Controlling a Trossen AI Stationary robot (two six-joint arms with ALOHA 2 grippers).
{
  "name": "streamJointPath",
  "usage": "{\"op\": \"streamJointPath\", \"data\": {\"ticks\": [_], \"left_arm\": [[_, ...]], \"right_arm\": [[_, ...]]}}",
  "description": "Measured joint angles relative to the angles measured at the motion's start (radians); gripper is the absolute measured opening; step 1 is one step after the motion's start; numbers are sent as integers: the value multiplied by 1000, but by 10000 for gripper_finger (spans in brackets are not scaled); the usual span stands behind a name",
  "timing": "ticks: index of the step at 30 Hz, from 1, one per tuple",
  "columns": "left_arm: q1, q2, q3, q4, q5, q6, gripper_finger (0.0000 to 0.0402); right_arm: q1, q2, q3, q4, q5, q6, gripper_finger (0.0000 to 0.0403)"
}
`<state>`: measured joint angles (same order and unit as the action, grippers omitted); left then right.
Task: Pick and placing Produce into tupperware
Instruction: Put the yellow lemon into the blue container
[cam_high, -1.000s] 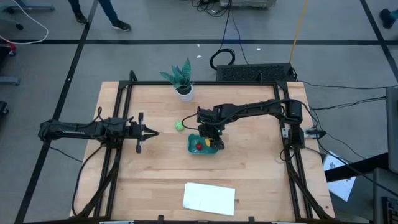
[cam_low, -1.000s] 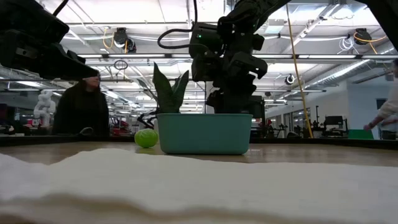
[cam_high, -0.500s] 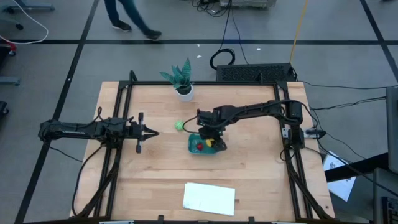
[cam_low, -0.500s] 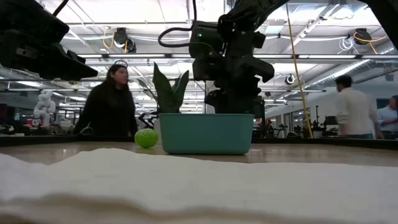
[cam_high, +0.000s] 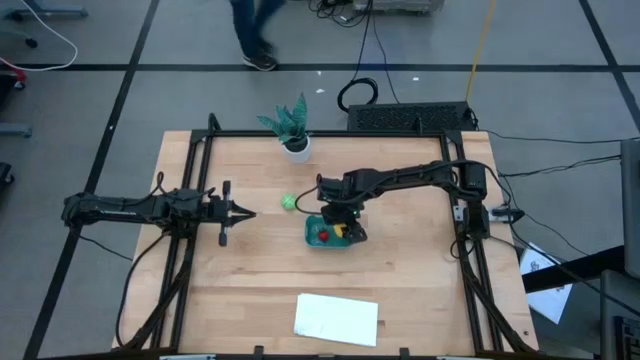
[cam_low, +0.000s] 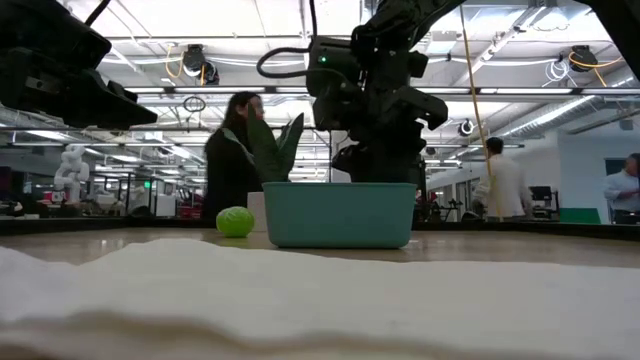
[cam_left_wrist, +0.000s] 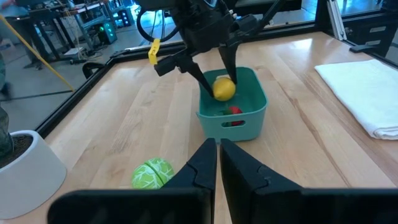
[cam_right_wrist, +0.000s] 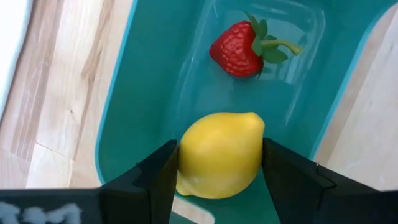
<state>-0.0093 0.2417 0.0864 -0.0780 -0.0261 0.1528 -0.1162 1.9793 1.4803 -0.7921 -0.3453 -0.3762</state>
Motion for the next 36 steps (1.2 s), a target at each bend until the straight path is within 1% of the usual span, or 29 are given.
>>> {"op": "streamJointPath", "data": {"ticks": [6,9,17,28,36], "left_arm": [[0,0,0,0,0,0,26],[0,0,0,0,0,0,26],[0,0,0,0,0,7,26],[0,0,0,-1,0,6,26],[0,0,0,-1,0,7,26]], "right_arm": [[-15,0,0,-2,-3,-6,199],[-29,0,0,-1,-29,-10,199],[-42,0,0,2,-29,-25,199],[-40,63,5,36,-36,-5,199],[-39,66,3,34,-29,-3,199]]}}
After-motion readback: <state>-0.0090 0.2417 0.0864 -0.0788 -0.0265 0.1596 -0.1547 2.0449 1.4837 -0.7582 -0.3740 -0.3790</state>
